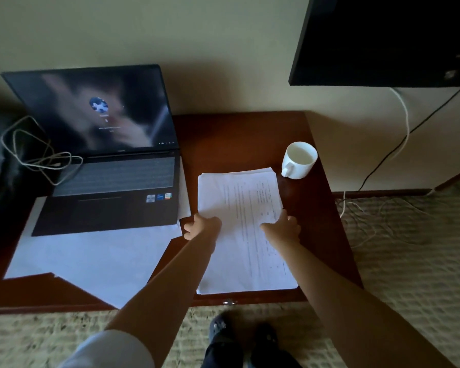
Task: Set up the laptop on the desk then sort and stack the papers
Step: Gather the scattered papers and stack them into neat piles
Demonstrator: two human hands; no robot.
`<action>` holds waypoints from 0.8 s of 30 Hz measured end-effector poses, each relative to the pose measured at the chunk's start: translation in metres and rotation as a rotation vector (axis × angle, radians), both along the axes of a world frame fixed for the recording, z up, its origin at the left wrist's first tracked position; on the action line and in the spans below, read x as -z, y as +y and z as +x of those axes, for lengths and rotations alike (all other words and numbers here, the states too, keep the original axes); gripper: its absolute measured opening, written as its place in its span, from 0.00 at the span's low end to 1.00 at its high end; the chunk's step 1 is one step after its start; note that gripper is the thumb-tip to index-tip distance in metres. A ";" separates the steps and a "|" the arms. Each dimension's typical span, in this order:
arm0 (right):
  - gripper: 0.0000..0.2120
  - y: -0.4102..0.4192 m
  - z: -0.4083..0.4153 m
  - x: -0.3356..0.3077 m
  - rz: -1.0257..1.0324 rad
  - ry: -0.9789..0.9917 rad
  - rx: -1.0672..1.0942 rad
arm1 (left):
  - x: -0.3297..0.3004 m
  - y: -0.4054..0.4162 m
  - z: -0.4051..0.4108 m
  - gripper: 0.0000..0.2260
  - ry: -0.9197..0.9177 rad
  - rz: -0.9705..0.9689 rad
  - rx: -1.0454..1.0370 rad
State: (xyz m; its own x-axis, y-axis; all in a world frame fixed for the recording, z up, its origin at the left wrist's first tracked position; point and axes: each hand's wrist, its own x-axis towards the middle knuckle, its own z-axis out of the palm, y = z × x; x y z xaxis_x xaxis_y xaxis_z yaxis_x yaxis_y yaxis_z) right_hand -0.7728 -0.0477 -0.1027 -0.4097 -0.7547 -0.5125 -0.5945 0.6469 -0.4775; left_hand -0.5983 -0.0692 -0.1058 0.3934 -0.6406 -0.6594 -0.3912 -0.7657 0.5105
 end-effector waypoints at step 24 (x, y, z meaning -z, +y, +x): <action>0.23 0.025 0.085 -0.021 -0.251 -0.310 -0.393 | -0.034 0.052 0.066 0.12 0.006 -0.314 -0.192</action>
